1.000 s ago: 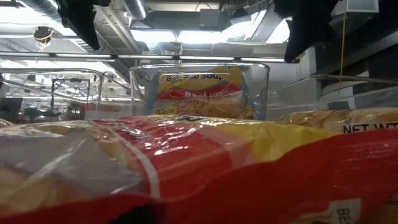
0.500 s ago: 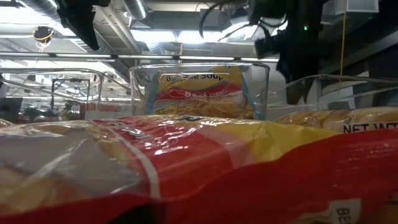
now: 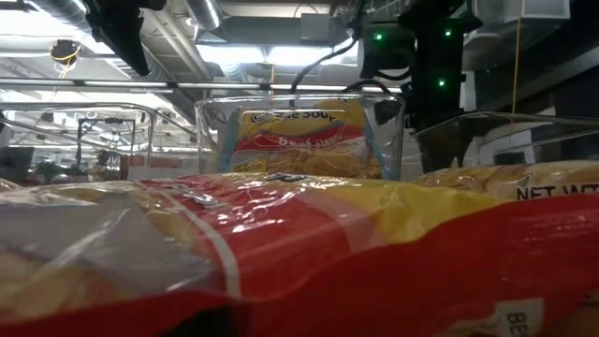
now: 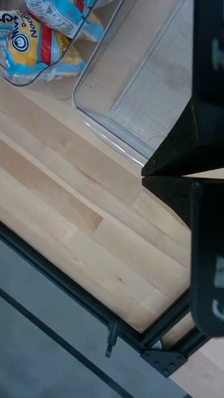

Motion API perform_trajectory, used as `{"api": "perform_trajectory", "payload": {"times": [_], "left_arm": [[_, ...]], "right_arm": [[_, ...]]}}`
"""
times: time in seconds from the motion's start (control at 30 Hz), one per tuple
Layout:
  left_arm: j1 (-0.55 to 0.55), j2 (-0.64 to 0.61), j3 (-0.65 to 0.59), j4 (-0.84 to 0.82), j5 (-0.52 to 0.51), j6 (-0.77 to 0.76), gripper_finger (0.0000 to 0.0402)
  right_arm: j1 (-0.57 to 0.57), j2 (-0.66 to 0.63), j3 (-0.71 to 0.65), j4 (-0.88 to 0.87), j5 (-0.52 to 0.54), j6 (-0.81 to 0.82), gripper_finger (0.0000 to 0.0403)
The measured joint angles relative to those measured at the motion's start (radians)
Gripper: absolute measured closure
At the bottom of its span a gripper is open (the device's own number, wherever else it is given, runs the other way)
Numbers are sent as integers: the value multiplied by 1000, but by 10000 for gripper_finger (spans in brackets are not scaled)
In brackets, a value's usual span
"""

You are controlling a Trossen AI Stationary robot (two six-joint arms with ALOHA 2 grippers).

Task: Sort Maruchan noodles
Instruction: Put the yellow noodle pack into the right transparent bin

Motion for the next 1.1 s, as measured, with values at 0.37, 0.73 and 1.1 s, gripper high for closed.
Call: {"api": "perform_trajectory", "payload": {"times": [0.37, 0.73, 1.1], "left_arm": [[0, 0, 0, 0, 0, 0, 401], [0, 0, 0, 0, 0, 0, 401], [0, 0, 0, 0, 0, 0, 401]], "right_arm": [[-23, 0, -57, 79, -88, 7, 251], [-24, 0, -63, 109, -108, 31, 339], [-23, -3, 17, -24, -100, 80, 401]]}}
